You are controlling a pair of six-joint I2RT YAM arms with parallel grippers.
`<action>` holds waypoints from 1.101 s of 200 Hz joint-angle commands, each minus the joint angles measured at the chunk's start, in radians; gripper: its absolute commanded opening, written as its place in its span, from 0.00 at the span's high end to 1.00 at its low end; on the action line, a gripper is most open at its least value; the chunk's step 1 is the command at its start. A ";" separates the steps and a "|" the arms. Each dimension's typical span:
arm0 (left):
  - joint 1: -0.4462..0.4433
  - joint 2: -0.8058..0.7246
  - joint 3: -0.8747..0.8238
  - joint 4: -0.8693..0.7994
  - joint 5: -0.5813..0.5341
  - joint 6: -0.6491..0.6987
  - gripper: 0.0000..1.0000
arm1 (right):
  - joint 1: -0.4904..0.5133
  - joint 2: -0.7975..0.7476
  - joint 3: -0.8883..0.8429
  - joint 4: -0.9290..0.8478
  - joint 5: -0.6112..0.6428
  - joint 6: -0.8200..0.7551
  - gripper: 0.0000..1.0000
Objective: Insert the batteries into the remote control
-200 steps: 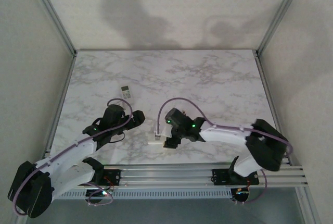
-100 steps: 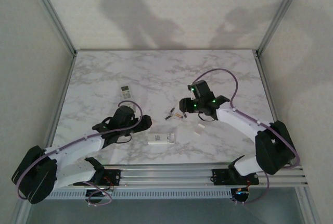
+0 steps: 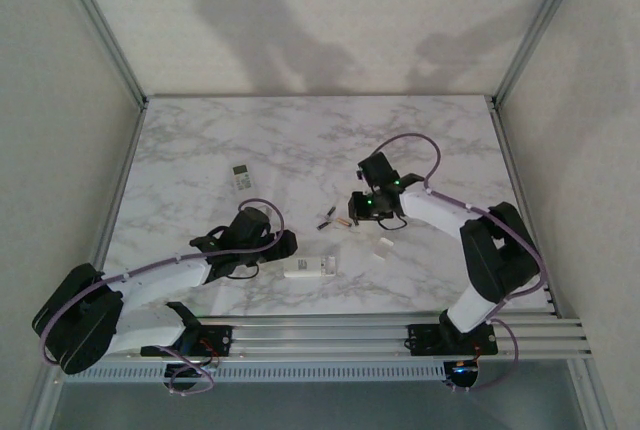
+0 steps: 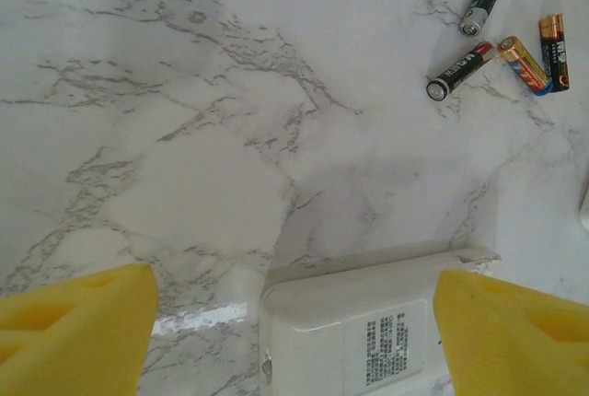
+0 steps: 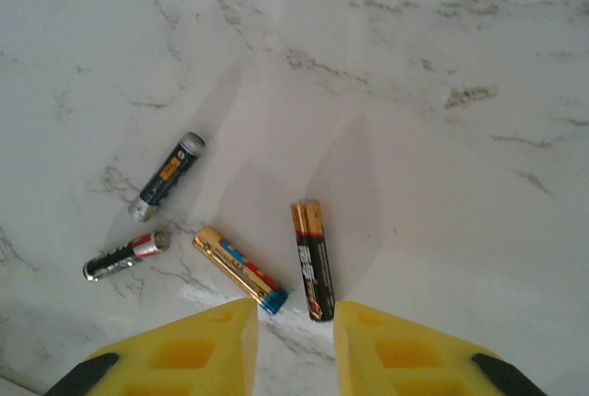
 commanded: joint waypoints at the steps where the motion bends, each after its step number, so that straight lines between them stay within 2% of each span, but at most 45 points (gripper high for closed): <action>1: -0.007 -0.003 0.031 0.016 -0.045 -0.006 0.22 | 0.026 0.036 0.058 -0.072 -0.004 -0.113 0.72; 66: -0.007 -0.019 0.030 0.014 -0.077 0.003 0.22 | 0.113 0.137 0.179 -0.179 0.094 -0.266 0.70; 124: -0.007 -0.017 0.020 0.017 -0.071 -0.005 0.22 | 0.134 0.204 0.205 -0.168 0.134 -0.284 0.62; 220: -0.008 -0.028 0.012 0.021 -0.071 -0.009 0.22 | 0.142 0.244 0.200 -0.162 0.086 -0.280 0.71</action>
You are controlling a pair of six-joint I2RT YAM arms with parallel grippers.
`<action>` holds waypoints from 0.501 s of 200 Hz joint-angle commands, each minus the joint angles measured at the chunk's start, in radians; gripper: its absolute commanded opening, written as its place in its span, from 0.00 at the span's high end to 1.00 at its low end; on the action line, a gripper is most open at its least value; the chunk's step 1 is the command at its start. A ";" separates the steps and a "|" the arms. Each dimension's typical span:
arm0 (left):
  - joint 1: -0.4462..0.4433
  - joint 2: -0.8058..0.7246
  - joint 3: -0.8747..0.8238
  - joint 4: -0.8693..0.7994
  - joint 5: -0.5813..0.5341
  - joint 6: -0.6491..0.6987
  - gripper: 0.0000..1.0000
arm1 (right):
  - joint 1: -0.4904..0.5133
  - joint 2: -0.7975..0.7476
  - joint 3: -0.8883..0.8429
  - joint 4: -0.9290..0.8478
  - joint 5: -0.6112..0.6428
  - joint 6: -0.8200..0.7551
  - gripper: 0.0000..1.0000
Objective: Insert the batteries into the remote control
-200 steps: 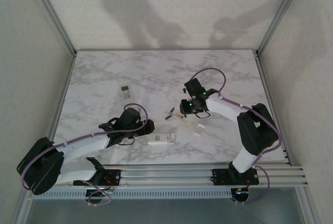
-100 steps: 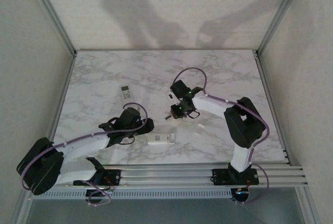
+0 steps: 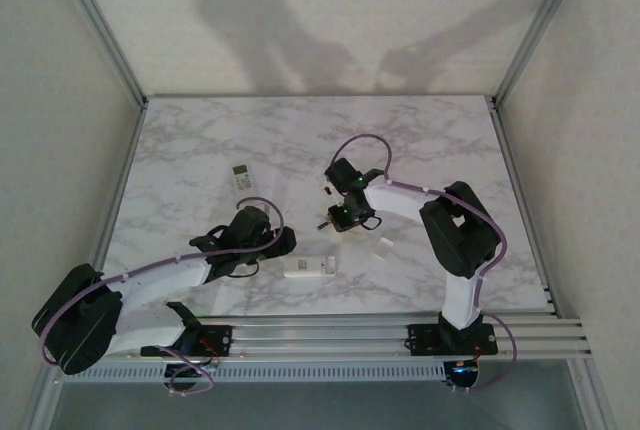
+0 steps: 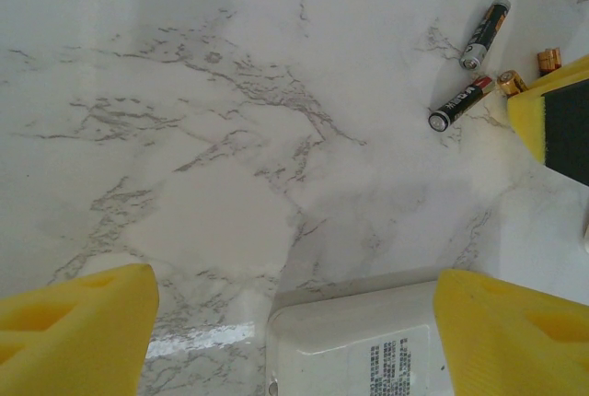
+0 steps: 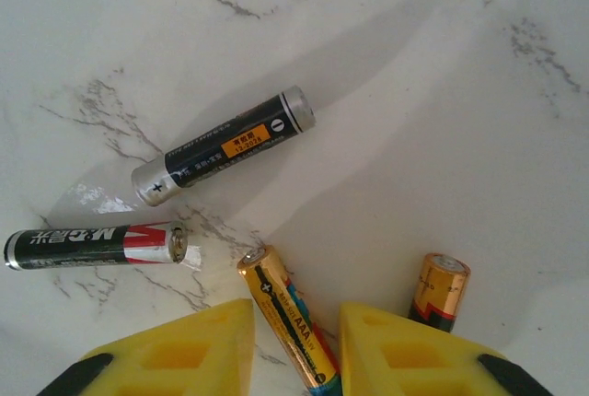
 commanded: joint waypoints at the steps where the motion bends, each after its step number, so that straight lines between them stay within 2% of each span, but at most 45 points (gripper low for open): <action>1: -0.008 -0.025 0.005 0.014 -0.022 -0.009 0.22 | 0.010 0.006 0.018 -0.023 -0.009 -0.014 0.71; 39: -0.007 -0.037 0.000 0.013 -0.028 -0.011 0.22 | 0.014 -0.026 0.000 -0.035 -0.020 -0.068 0.85; 71: -0.006 -0.053 -0.002 0.022 -0.031 0.001 0.22 | 0.015 -0.122 -0.007 -0.077 -0.026 -0.163 0.83; 100: -0.004 -0.091 0.003 0.014 -0.049 0.017 0.22 | 0.034 -0.264 -0.067 -0.065 -0.063 -0.354 0.80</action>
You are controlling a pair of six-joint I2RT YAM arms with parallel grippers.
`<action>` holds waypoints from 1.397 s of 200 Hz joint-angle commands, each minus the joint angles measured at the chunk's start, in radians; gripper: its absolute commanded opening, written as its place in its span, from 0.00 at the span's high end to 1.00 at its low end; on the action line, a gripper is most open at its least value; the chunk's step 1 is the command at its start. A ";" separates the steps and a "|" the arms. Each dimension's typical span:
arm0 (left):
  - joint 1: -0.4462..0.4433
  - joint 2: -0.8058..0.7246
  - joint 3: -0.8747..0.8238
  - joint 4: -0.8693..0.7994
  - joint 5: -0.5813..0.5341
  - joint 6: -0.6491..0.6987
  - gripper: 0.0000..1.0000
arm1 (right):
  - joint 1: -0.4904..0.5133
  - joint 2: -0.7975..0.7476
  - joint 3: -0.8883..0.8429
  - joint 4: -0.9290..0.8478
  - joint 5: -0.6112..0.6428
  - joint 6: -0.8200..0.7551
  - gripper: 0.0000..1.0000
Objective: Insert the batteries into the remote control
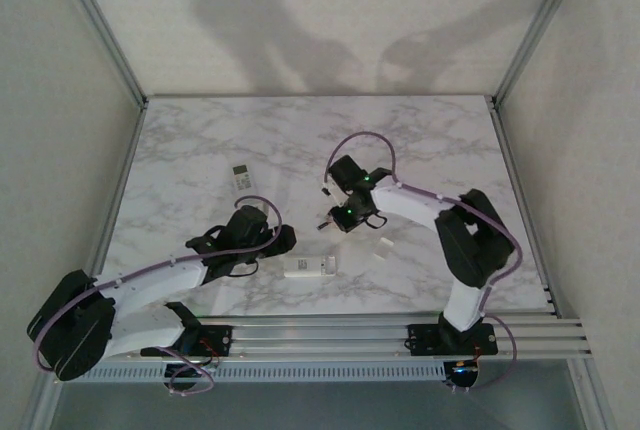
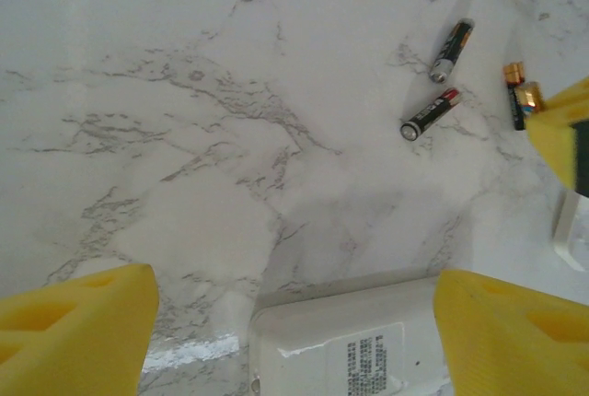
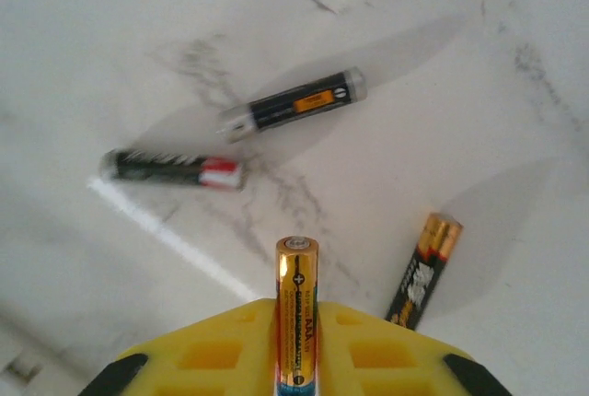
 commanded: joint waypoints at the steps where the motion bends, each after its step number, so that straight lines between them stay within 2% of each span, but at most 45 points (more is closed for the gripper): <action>1: -0.003 -0.043 0.003 0.012 -0.046 0.017 0.22 | 0.037 -0.138 -0.044 -0.020 -0.030 -0.194 0.80; 29: 0.007 -0.083 0.007 0.009 -0.065 0.034 0.22 | 0.139 -0.213 -0.112 -0.081 -0.017 -0.512 0.79; 54: 0.012 -0.108 0.013 0.020 -0.055 0.060 0.22 | 0.150 -0.234 -0.148 -0.162 0.018 -0.710 0.82; 67: 0.016 -0.111 0.026 0.014 -0.050 0.070 0.22 | 0.149 -0.245 -0.154 -0.167 0.054 -0.745 0.82; 89: 0.018 -0.114 0.044 0.013 -0.025 0.087 0.22 | 0.149 -0.283 -0.160 -0.062 0.103 -0.710 0.77; 101: 0.020 -0.120 0.045 0.021 -0.029 0.098 0.22 | 0.150 -0.311 -0.160 0.044 0.102 -0.588 0.71; 119: 0.026 -0.121 0.050 0.025 -0.047 0.102 0.22 | 0.151 -0.343 -0.167 0.195 0.084 -0.294 0.63; 136: 0.031 -0.117 0.057 0.027 -0.052 0.103 0.21 | 0.150 -0.331 -0.140 0.247 0.142 0.141 0.59; 158: 0.033 -0.106 0.072 0.019 -0.054 0.102 0.21 | 0.138 -0.244 -0.004 0.052 0.229 0.632 0.62; 172: 0.032 -0.096 0.091 -0.001 -0.054 0.101 0.21 | 0.130 -0.179 0.083 -0.075 0.214 0.795 0.69; 185: 0.033 -0.089 0.106 -0.021 -0.054 0.099 0.21 | 0.130 -0.125 0.140 -0.162 0.242 0.955 0.68; 217: 0.036 -0.100 0.114 -0.055 -0.056 0.093 0.21 | 0.124 0.043 0.250 -0.213 0.223 1.063 0.70; 279: 0.041 -0.179 0.071 -0.114 -0.060 0.059 0.20 | 0.066 0.265 0.340 -0.150 0.177 1.067 0.63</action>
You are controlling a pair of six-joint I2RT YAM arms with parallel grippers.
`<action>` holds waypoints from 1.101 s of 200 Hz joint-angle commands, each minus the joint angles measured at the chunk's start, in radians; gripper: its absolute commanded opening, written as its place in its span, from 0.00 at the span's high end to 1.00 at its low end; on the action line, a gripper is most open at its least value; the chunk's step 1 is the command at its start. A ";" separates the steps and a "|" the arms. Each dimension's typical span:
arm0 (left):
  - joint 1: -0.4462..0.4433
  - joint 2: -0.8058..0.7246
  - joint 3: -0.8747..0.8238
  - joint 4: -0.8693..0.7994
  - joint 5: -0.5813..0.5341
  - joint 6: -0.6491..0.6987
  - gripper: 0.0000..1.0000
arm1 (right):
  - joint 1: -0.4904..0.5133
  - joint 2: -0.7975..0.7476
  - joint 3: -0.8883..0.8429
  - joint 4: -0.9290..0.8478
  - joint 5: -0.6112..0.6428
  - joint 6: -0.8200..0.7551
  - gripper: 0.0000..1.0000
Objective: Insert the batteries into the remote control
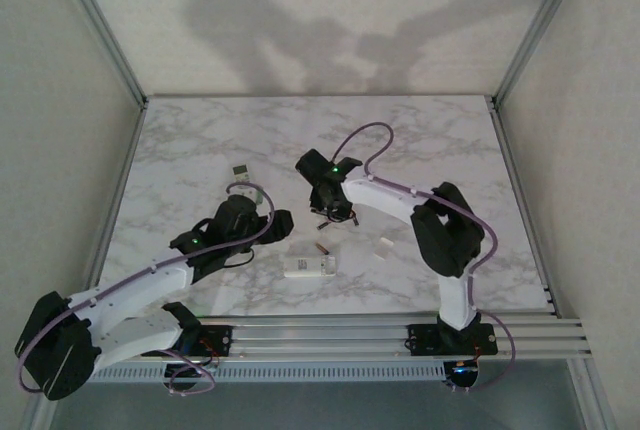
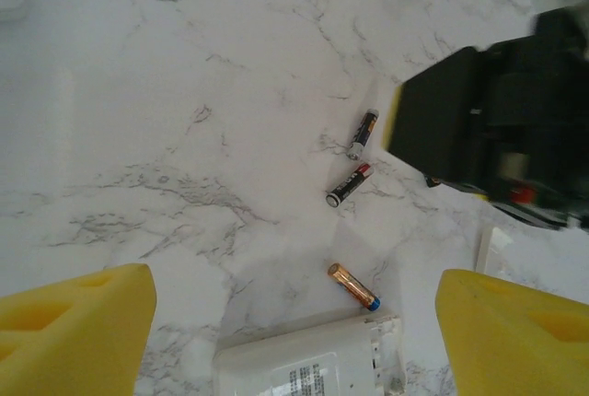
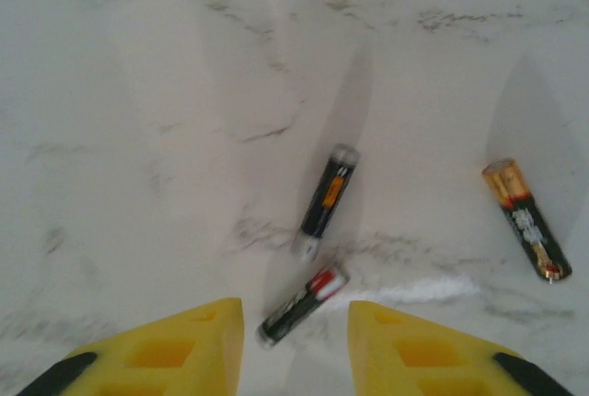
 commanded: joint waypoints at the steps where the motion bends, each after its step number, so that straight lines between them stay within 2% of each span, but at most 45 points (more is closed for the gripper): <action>1: 0.012 -0.054 -0.016 -0.045 -0.022 -0.021 0.20 | -0.034 0.046 0.036 -0.003 -0.008 0.039 0.63; 70: 0.014 -0.101 -0.081 -0.038 0.017 -0.075 0.19 | -0.043 0.158 0.077 0.016 -0.050 -0.014 0.74; 87: 0.013 -0.104 -0.084 -0.044 0.018 -0.077 0.19 | -0.042 0.165 0.067 0.013 -0.050 -0.017 0.80; 104: 0.013 -0.104 -0.090 -0.041 0.035 -0.083 0.19 | -0.042 0.154 0.061 0.002 -0.047 -0.028 0.93; 129: 0.014 -0.073 -0.097 -0.042 0.097 -0.091 0.17 | -0.041 0.047 0.037 -0.010 -0.028 -0.098 0.98; 143: 0.013 -0.049 -0.105 -0.033 0.140 -0.098 0.17 | -0.025 -0.081 -0.043 0.030 -0.045 -0.158 0.99; 178: 0.013 -0.036 -0.160 0.069 0.245 -0.149 0.22 | 0.055 -0.345 -0.311 0.103 -0.206 -0.165 0.99; 199: 0.009 0.006 -0.144 0.040 0.256 -0.138 0.26 | 0.110 -0.420 -0.401 0.124 -0.227 -0.135 0.98; 220: 0.005 0.059 -0.133 0.005 0.241 -0.134 0.30 | 0.130 -0.427 -0.445 0.168 -0.266 -0.111 0.97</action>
